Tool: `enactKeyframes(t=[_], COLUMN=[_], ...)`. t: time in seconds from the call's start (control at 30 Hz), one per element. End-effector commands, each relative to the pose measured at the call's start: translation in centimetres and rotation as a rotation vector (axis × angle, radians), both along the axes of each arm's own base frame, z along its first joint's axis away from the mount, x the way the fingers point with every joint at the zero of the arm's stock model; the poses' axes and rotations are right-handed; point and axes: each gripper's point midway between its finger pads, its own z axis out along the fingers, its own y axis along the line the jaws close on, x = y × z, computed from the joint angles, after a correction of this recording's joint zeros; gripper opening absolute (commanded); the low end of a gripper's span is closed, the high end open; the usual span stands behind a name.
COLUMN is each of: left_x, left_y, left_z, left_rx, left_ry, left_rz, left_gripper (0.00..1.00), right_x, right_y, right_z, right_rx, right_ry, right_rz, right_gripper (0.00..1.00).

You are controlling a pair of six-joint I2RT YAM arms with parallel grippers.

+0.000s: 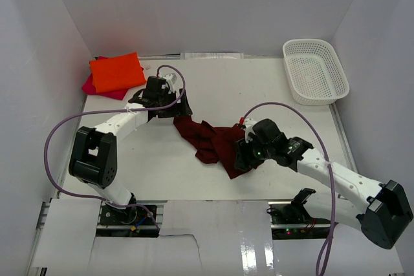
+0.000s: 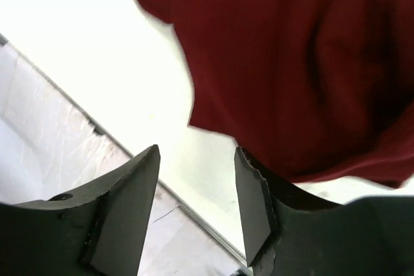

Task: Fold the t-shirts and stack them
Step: Flatten out the tshirt

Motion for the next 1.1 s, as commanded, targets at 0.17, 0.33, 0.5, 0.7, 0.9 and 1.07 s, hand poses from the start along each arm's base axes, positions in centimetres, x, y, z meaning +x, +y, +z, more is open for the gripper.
enactKeyframes(t=[0.17, 0.33, 0.5, 0.7, 0.9, 1.07], left_x=[0.8, 0.8, 0.7, 0.7, 0.7, 0.6], left_y=[0.3, 0.3, 0.5, 0.5, 0.5, 0.5], left_z=[3.9, 4.0, 4.1, 4.1, 4.1, 4.0], left_rx=[-0.040, -0.041, -0.037, -0.037, -0.041, -0.037], left_ry=[-0.085, -0.088, -0.091, -0.091, -0.091, -0.091], left_rz=[0.012, 0.012, 0.016, 0.016, 0.013, 0.014], left_gripper=[0.93, 0.93, 0.94, 0.94, 0.94, 0.94], right_x=[-5.5, -6.0, -5.3, -3.7, -2.9, -2.7], right_y=[2.4, 3.5, 4.2, 3.9, 3.4, 3.4], right_z=[-2.3, -3.7, -4.4, -3.7, -4.8, -5.8], right_rx=[-0.119, -0.229, -0.298, -0.346, -0.429, -0.469], right_ry=[0.013, -0.005, -0.033, -0.097, -0.120, -0.108], right_rz=[0.059, 0.056, 0.032, -0.017, -0.020, -0.016], right_gripper=[0.58, 0.58, 0.57, 0.55, 0.50, 0.48])
